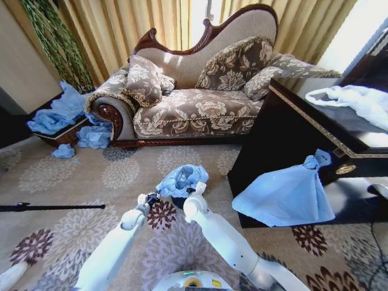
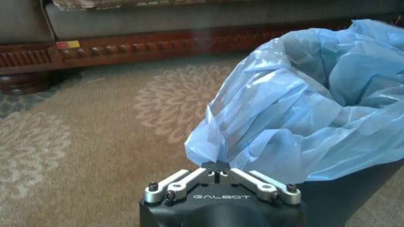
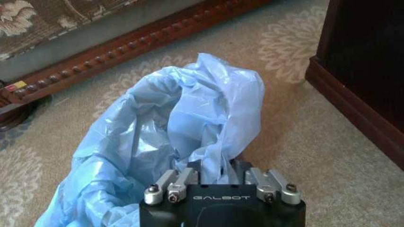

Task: Place a garbage bag over the trash bin.

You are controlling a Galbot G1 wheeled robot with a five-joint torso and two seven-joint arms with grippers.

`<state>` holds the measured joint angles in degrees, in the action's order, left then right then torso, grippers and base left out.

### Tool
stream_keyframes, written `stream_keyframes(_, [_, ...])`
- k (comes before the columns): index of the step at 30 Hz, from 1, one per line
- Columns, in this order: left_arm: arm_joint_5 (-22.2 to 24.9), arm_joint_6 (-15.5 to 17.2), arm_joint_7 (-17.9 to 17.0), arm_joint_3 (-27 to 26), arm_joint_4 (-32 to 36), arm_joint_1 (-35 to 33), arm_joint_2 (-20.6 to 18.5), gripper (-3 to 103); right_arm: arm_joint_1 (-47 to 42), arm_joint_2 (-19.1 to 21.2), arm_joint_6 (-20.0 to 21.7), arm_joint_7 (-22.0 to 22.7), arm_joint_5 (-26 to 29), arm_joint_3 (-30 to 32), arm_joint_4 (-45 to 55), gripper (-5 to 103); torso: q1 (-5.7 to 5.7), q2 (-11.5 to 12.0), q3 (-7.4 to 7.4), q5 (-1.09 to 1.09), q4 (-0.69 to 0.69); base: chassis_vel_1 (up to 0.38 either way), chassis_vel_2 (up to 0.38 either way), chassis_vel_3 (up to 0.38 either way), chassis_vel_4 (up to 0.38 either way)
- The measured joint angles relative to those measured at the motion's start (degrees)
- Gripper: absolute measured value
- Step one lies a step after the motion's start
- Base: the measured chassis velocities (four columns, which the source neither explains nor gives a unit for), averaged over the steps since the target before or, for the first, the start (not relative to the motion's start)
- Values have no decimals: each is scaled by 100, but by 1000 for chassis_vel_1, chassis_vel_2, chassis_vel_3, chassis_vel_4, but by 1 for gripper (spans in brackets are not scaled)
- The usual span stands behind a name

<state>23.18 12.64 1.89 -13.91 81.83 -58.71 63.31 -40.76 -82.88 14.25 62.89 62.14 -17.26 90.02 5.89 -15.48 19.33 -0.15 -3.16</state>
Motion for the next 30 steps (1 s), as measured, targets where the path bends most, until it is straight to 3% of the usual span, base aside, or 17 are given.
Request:
stream_keyframes(5, [2, 0, 10, 3, -12, 6, 14, 0, -29, 37, -7, -30, -47, -18, 55, 12, 0, 0, 0, 0, 0, 0, 0, 0, 0])
stream_keyframes(9, [2, -1, 11, 3, -18, -2, 24, 0, -64, 68, -21, -54, -79, -9, 91, 1, 0, 0, 0, 0, 0, 0, 0, 0, 0])
stream_keyframes(30, [-24, -37, 14, 23, -131, 31, 97, 0, -227, 401, -15, -144, -118, 69, 417, 0, 0, 0, 0, 0, 1, 0, 0, 0, 0])
